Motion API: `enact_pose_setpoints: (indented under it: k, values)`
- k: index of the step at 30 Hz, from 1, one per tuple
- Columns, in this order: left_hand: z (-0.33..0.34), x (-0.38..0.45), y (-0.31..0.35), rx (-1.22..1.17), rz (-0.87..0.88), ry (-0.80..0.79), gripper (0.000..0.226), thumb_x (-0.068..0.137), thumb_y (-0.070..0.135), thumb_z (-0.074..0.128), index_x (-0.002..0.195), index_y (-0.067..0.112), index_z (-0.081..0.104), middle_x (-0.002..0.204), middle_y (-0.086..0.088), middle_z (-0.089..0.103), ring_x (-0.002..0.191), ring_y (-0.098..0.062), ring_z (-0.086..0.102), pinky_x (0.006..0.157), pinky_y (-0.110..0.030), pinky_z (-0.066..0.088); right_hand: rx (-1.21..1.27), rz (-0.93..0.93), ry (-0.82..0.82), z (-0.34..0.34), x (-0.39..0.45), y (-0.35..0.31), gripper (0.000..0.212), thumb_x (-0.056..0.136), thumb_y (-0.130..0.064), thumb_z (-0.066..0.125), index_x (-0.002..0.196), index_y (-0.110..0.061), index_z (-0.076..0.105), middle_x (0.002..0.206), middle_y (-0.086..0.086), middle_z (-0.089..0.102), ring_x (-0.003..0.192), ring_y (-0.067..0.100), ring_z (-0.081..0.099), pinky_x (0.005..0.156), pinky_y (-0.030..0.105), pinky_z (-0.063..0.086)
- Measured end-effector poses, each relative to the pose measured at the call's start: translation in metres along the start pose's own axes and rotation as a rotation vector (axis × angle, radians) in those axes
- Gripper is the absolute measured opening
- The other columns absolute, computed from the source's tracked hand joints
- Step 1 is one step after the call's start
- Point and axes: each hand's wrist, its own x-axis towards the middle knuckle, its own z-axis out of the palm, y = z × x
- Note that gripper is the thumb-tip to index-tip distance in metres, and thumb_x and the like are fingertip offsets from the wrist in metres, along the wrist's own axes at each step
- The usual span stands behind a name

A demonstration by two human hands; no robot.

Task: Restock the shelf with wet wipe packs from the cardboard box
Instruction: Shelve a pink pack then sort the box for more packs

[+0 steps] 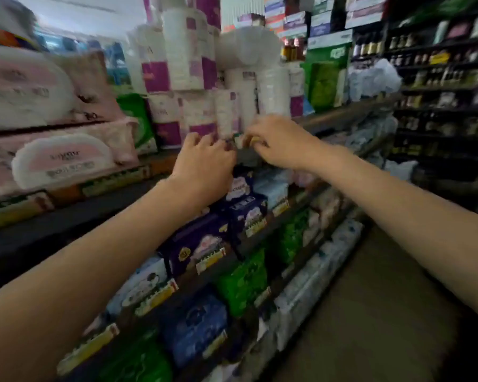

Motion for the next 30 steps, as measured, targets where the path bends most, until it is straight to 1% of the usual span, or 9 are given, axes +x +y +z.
enact_pose_setpoints:
  k: [5,9,13,18,21,24,25,28,30]
  values:
    - [0.014,-0.021,0.142,-0.238,0.37,-0.099,0.031,0.093,0.023,0.041,0.118,0.011,0.054,0.119,-0.011,0.056,0.113,-0.032,0.051,0.095,-0.04,0.035,-0.023,0.403,-0.258,0.008,-0.185,0.056,0.023,0.093,-0.011,0.047,0.106,-0.009,0.065,0.1,0.003,0.058,0.093,0.017,0.054,0.076,0.027,0.038]
    - [0.015,-0.042,0.254,-0.412,0.713,-0.055,0.028,0.091,0.022,0.043,0.112,0.012,0.058,0.116,-0.011,0.06,0.108,-0.032,0.059,0.086,-0.04,0.046,-0.053,0.714,-0.466,0.027,-0.335,0.084,0.02,0.089,-0.011,0.051,0.097,-0.007,0.068,0.106,0.014,0.063,0.103,0.031,0.058,0.091,0.04,0.046]
    - [0.002,-0.098,0.379,-0.553,0.98,-0.081,0.03,0.093,0.022,0.039,0.112,0.01,0.059,0.117,-0.012,0.059,0.109,-0.033,0.056,0.088,-0.04,0.044,-0.029,1.095,-0.683,0.032,-0.515,0.081,0.023,0.09,-0.01,0.048,0.097,0.001,0.067,0.097,0.017,0.064,0.098,0.037,0.059,0.084,0.043,0.049]
    - [-0.011,-0.161,0.504,-0.556,1.241,-0.167,0.032,0.094,0.021,0.039,0.122,0.015,0.053,0.125,-0.007,0.054,0.117,-0.027,0.052,0.093,-0.038,0.04,0.185,1.461,-0.833,0.053,-0.686,0.055,0.027,0.093,-0.013,0.045,0.108,0.0,0.063,0.113,0.021,0.061,0.108,0.038,0.057,0.088,0.047,0.048]
    - [-0.012,-0.203,0.571,-0.568,1.32,-0.244,0.032,0.094,0.02,0.037,0.122,0.017,0.054,0.127,-0.006,0.054,0.116,-0.027,0.052,0.093,-0.037,0.039,0.322,1.553,-0.874,0.08,-0.764,0.038,0.027,0.093,-0.018,0.05,0.112,-0.004,0.063,0.118,0.011,0.059,0.11,0.029,0.055,0.092,0.038,0.047]
    - [-0.003,-0.25,0.626,-0.539,1.38,-0.414,0.033,0.096,0.018,0.037,0.125,0.019,0.052,0.13,-0.005,0.051,0.117,-0.027,0.052,0.097,-0.037,0.036,0.48,1.584,-0.903,0.116,-0.817,0.023,0.021,0.091,-0.017,0.054,0.088,0.001,0.064,0.086,0.009,0.06,0.085,0.021,0.058,0.073,0.03,0.041]
    - [0.002,-0.264,0.639,-0.531,1.389,-0.459,0.033,0.096,0.019,0.037,0.125,0.018,0.051,0.13,-0.005,0.051,0.116,-0.026,0.052,0.098,-0.036,0.036,0.524,1.577,-0.918,0.13,-0.831,0.019,0.021,0.091,-0.018,0.056,0.085,0.001,0.063,0.084,0.007,0.059,0.082,0.019,0.056,0.07,0.027,0.037]
    - [0.019,-0.292,0.666,-0.552,1.343,-0.591,0.033,0.095,0.017,0.038,0.125,0.017,0.051,0.128,-0.006,0.051,0.116,-0.026,0.052,0.097,-0.036,0.036,0.483,1.503,-0.969,0.18,-0.862,0.012,0.041,0.087,-0.036,0.06,0.109,-0.001,0.059,0.11,0.009,0.061,0.102,0.023,0.057,0.074,0.027,0.039]
    - [0.032,-0.306,0.682,-0.599,1.273,-0.639,0.034,0.094,0.014,0.039,0.125,0.016,0.053,0.128,-0.006,0.052,0.117,-0.027,0.052,0.096,-0.037,0.038,0.354,1.449,-1.002,0.219,-0.876,0.013,0.055,0.083,-0.048,0.061,0.116,-0.004,0.054,0.119,0.013,0.058,0.111,0.028,0.053,0.085,0.031,0.041]
